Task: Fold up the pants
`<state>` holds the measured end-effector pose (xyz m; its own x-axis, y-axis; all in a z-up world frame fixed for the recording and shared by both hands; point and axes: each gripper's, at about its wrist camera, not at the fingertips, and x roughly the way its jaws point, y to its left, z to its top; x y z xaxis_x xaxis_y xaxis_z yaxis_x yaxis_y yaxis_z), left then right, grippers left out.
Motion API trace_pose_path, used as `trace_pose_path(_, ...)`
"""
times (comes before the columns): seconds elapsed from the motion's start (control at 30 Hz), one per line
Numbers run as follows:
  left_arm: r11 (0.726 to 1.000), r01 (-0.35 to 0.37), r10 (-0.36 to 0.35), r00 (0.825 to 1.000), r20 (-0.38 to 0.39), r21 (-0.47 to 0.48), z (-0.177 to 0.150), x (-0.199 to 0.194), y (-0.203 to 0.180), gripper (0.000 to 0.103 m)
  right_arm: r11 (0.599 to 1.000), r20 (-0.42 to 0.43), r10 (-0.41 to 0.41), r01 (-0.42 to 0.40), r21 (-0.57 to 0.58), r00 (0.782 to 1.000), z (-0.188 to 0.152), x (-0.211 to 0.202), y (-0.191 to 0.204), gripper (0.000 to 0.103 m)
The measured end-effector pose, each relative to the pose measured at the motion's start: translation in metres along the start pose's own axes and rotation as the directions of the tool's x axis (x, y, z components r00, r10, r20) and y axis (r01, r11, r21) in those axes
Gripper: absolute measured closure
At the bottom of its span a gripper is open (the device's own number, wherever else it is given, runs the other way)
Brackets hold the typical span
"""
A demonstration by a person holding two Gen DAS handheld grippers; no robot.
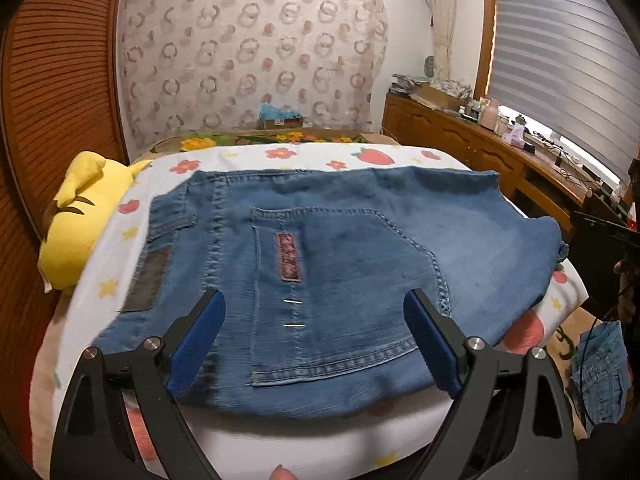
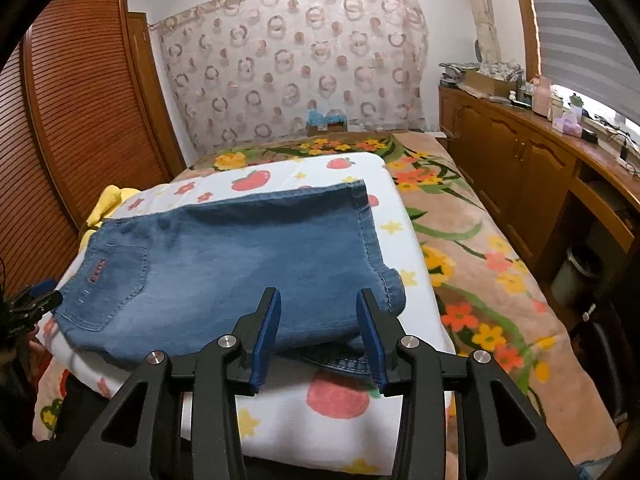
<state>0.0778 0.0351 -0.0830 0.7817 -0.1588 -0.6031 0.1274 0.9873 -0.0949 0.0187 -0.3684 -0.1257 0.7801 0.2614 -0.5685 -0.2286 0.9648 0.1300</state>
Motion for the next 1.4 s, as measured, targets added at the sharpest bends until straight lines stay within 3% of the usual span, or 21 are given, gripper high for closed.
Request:
trace_pose_path(0.53,0.999,-0.03,0.028,0.994,-0.102,-0.021,-0.024,0.037,-0.01,0.012,0.998,-0.07,-0.022,0.026,0.056,0.997,0.009,0.021,-0.004,0.062)
trace_pose_path(0.67,0.997,-0.07,0.072,0.993,-0.098,0.023,-0.027,0.038,-0.019,0.012,0.996,-0.093,0.017,-0.008,0.091,0.996,0.009,0.026,-0.007,0.062)
trace_pose_path(0.83,0.997,-0.073,0.074,0.995,-0.065,0.014,-0.031,0.036,-0.018,0.012,0.996,-0.109,0.011,-0.001,0.093,0.994,0.014,0.033,-0.005,0.062)
trace_pose_path(1.1,0.995,-0.092,0.093,0.995,-0.038,0.03,-0.035,0.037,-0.021,0.009,0.996,-0.153,-0.042,0.054,0.074,0.987,0.02,0.045,-0.001,0.062)
trace_pose_path(1.3,0.995,-0.094,0.096,0.993,-0.072,0.022,-0.031,0.038,-0.02,0.009,0.995,-0.152,-0.091,0.094,0.014,0.984,0.022,0.047,0.006,0.062)
trace_pose_path(1.37,0.995,-0.095,0.096,0.992,-0.085,0.017,-0.029,0.038,-0.02,0.009,0.995,-0.151,-0.097,0.098,-0.003,0.984,0.021,0.047,0.008,0.065)
trace_pose_path(1.4,0.995,-0.095,0.096,0.991,-0.09,0.014,-0.029,0.038,-0.02,0.009,0.995,-0.15,-0.1,0.1,-0.011,0.984,0.021,0.047,0.008,0.076)
